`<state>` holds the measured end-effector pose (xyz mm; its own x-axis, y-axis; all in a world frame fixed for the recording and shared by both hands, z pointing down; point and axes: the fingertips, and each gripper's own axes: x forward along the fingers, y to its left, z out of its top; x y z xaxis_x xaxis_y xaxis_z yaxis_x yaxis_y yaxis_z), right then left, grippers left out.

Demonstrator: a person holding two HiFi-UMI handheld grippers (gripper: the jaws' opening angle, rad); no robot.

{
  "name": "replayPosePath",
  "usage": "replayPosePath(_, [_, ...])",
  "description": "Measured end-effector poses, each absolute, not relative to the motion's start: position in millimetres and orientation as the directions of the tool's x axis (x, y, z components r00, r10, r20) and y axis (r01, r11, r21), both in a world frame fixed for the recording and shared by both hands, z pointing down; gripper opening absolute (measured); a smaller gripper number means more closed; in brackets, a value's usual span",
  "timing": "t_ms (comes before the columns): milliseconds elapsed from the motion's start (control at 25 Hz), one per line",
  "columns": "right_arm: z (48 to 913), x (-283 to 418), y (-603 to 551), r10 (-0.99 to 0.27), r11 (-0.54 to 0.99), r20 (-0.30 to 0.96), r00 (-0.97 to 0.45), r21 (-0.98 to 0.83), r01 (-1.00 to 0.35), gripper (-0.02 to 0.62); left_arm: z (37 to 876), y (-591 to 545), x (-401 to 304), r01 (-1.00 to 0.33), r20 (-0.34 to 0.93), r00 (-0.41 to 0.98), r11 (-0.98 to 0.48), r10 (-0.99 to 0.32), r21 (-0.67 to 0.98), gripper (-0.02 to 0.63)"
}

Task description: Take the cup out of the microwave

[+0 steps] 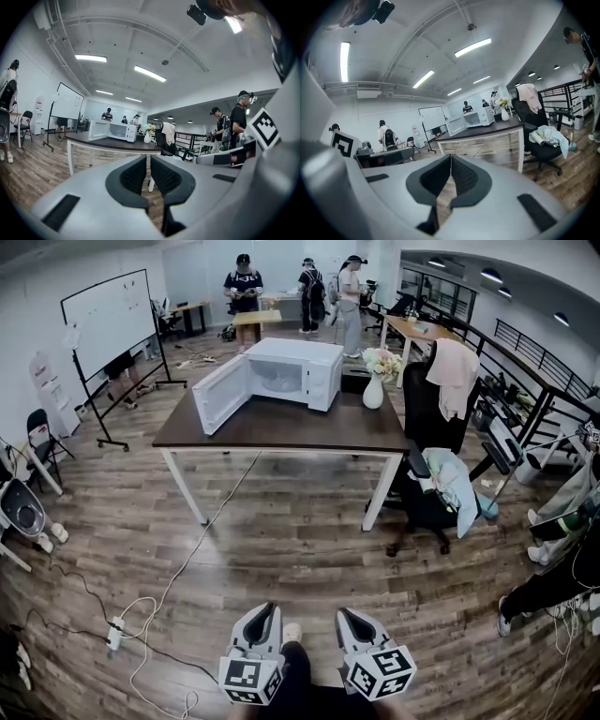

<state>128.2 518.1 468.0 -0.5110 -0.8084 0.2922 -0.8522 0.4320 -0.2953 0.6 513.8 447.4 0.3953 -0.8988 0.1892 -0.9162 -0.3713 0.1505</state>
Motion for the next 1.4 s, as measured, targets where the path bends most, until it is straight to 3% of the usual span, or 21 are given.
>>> replayPosePath(1040, [469.2, 73.0, 307.0, -0.805, 0.424, 0.312, -0.505, -0.291, -0.857, -0.006, 447.9, 306.2, -55.6, -0.923, 0.202, 0.38, -0.357, -0.903, 0.142, 0.009])
replayPosePath(1120, [468.8, 67.2, 296.2, -0.808, 0.422, 0.31, -0.501, -0.289, -0.859, -0.005, 448.2, 294.9, -61.3, -0.921, 0.199, 0.386, -0.364, -0.901, 0.141, 0.046])
replayPosePath(1200, [468.5, 60.4, 286.0, -0.811, 0.419, 0.306, -0.498, -0.29, -0.861, -0.006, 449.3, 283.7, -67.1, -0.917, 0.197, 0.396, -0.374, -0.897, 0.141, 0.129])
replayPosePath(1400, [471.3, 47.7, 264.4, -0.812, 0.416, 0.308, -0.496, -0.291, -0.861, -0.006, 453.6, 260.6, -78.0, -0.913, 0.196, 0.405, -0.382, -0.893, 0.145, 0.213])
